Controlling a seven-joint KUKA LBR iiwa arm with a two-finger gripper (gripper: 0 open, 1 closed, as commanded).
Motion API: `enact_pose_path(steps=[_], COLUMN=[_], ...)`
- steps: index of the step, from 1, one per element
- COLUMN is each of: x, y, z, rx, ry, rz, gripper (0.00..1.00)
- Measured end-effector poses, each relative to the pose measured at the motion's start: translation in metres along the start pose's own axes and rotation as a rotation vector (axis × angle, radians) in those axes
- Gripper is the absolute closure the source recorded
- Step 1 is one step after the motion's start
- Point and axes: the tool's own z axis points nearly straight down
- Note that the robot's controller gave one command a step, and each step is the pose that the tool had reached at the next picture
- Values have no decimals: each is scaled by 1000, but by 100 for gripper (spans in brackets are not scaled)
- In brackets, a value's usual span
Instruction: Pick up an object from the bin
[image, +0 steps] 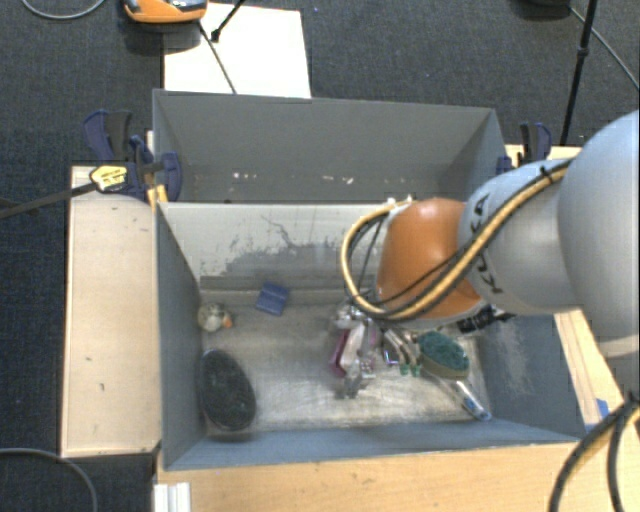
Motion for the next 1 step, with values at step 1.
enact_pose_path(steps=[1], x=[-2], y=[3], z=[-2], rx=[-1], ry=[-6], rz=[0], gripper=[100])
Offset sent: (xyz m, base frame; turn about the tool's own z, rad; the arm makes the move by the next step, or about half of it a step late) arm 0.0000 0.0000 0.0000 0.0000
